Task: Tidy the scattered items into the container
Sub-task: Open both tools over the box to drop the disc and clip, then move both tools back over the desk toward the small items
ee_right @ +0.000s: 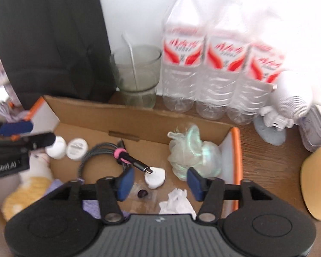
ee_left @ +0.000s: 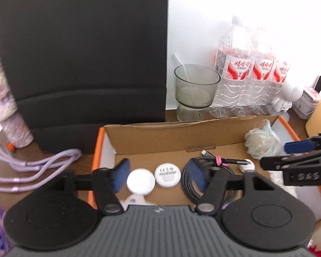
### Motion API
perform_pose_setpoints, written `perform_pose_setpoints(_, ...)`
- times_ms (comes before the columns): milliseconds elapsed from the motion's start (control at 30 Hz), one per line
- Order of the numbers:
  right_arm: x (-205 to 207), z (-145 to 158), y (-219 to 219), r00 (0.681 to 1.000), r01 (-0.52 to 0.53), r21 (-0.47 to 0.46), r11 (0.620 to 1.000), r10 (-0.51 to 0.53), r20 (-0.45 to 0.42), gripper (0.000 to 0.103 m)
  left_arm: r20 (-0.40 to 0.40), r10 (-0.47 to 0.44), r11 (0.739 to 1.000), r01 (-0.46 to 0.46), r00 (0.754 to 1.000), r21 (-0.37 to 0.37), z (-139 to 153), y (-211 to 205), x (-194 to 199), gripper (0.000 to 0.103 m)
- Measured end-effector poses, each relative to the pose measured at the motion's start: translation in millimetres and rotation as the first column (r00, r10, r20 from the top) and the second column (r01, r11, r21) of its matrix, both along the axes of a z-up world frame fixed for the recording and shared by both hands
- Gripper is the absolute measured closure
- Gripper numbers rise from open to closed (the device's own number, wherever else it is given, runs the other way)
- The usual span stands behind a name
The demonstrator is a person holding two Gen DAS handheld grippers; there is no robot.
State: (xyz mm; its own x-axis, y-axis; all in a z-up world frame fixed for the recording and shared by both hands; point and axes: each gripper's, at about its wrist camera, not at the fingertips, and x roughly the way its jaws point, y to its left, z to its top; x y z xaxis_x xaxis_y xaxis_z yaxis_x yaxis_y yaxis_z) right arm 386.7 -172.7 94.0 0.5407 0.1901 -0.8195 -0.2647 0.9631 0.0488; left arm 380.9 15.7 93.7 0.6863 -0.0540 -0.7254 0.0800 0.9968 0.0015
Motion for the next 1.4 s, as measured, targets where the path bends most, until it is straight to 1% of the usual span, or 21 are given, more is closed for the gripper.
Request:
perform_pose_setpoints(33,-6,8,-4,1.0,0.005,0.006,1.0,-0.005,0.0,0.039,0.003,0.006,1.0,-0.006,1.0,-0.007,6,2,-6,0.031)
perform_pose_setpoints(100,-18,22,-9,1.0,0.016,0.027,1.0,-0.016,-0.001,0.038,0.011,0.026,1.0,-0.026,1.0,-0.011,17,3,-22,0.015)
perform_pose_setpoints(133,-26,28,-12,1.0,0.024,0.043,0.999,-0.024,0.0,0.034,0.022,0.038,0.999,-0.038,0.999,-0.012,21,3,-31,0.012)
perform_pose_setpoints(167,-34,33,-14,0.999,0.031,0.052,0.998,-0.032,0.006,0.028,0.032,0.049,0.999,-0.049,0.998,-0.014,24,4,-41,0.004)
perform_pose_setpoints(233,-56,37,-16,0.996,0.049,0.031,0.998,-0.051,0.069,0.023,0.085,0.079,0.997,-0.077,0.993,-0.029,29,5,-69,0.0)
perform_pose_setpoints(300,-88,38,-16,0.982,0.068,0.024,0.997,-0.071,0.173,0.023,0.197,0.11,0.994,-0.104,0.974,-0.045,27,1,-104,0.0)
perform_pose_setpoints(367,-123,33,-20,0.949,0.058,0.076,0.995,-0.078,0.305,0.023,0.292,0.143,0.99,-0.133,0.946,-0.055,21,-5,-139,0.0)
perform_pose_setpoints(433,-159,28,-24,0.897,0.059,0.125,0.99,-0.108,0.428,0.023,0.382,0.177,0.984,-0.151,0.907,-0.097,14,-7,-173,0.0)
perform_pose_setpoints(500,-192,24,-29,0.833,0.076,0.149,0.986,-0.145,0.535,0.023,0.482,0.199,0.978,-0.142,0.853,-0.153,10,-9,-209,0.0)
perform_pose_setpoints(567,-222,26,-29,0.771,0.071,0.154,0.986,-0.152,0.618,0.019,0.557,0.201,0.978,-0.129,0.806,-0.166,10,-12,-239,0.0)
perform_pose_setpoints(600,-234,26,-29,0.753,0.067,0.159,0.985,-0.155,0.639,0.018,0.581,0.194,0.979,-0.124,0.79,-0.159,11,-14,-251,0.0)
perform_pose_setpoints(667,-255,29,-26,0.746,0.064,0.159,0.985,-0.153,0.648,0.014,0.604,0.19,0.981,-0.132,0.774,-0.139,14,-17,-271,0.0)
perform_pose_setpoints(733,-274,30,-25,0.758,0.067,0.161,0.985,-0.155,0.633,0.014,0.607,0.18,0.984,-0.136,0.774,-0.119,19,-18,-294,0.0)
perform_pose_setpoints(833,-316,23,-28,0.768,0.055,0.192,0.98,-0.164,0.619,0.012,0.594,0.153,0.988,-0.123,0.79,-0.091,15,-18,-333,0.0)
perform_pose_setpoints(867,-332,18,-30,0.771,0.046,0.207,0.977,-0.166,0.615,0.009,0.581,0.147,0.989,-0.127,0.8,-0.076,12,-19,-348,0.0)
perform_pose_setpoints(1000,-387,-11,-34,0.815,0.041,0.214,0.976,-0.157,0.558,0.008,0.52,0.137,0.99,-0.132,0.843,-0.048,-12,-17,-399,0.0)
perform_pose_setpoints(1067,-415,-24,-36,0.827,0.048,0.194,0.98,-0.148,0.542,0.008,0.505,0.146,0.989,-0.14,0.851,-0.051,-23,-15,-424,0.0)
perform_pose_setpoints(1200,-465,-45,-38,0.87,0.061,0.159,0.985,-0.131,0.476,0.009,0.448,0.174,0.985,-0.151,0.877,-0.087,-44,-13,-473,0.0)
perform_pose_setpoints(1267,-480,-52,-40,0.886,0.056,0.171,0.984,-0.128,0.445,0.008,0.418,0.175,0.984,-0.151,0.891,-0.091,-51,-16,-484,0.0)
perform_pose_setpoints(1333,-486,-55,-41,0.895,0.047,0.179,0.983,-0.121,0.43,0.009,0.393,0.137,0.99,-0.111,0.909,-0.086,-53,-19,-482,0.0)
perform_pose_setpoints(1400,-483,-53,-42,0.893,0.048,0.174,0.984,-0.12,0.433,0.009,0.394,0.132,0.991,-0.113,0.91,-0.07,-55,-22,-477,0.0)
